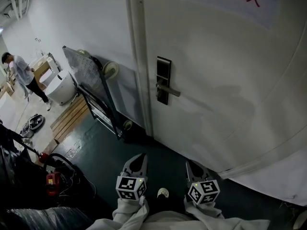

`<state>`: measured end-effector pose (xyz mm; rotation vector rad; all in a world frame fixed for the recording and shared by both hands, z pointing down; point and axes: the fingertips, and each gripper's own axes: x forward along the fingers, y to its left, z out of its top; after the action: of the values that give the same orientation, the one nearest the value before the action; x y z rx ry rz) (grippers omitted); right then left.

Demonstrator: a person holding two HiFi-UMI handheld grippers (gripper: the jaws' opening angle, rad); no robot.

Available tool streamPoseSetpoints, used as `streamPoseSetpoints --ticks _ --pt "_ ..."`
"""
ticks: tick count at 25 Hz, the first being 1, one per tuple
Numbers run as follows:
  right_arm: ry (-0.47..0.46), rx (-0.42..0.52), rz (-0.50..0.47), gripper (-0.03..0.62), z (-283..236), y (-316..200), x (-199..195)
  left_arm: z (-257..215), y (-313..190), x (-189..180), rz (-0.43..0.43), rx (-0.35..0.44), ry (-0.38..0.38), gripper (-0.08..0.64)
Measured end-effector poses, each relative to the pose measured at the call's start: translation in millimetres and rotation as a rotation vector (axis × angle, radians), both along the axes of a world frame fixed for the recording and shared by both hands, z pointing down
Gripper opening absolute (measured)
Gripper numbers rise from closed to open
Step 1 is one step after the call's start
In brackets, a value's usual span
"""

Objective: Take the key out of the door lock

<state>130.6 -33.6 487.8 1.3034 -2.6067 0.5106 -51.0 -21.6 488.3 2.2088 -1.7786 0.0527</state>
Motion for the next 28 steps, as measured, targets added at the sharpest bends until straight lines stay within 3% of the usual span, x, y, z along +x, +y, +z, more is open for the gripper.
streamPoseSetpoints --ticks 16,28 --pt "-0.012 -0.031 0.006 0.052 10.7 -6.0 -1.4 7.0 -8.3 6.0 0.014 -0.034 0.003 0.015" --pt "-0.014 -0.039 0.047 0.052 11.0 -51.3 -6.3 5.1 -63.0 -0.7 0.048 -0.04 0.012 0.015"
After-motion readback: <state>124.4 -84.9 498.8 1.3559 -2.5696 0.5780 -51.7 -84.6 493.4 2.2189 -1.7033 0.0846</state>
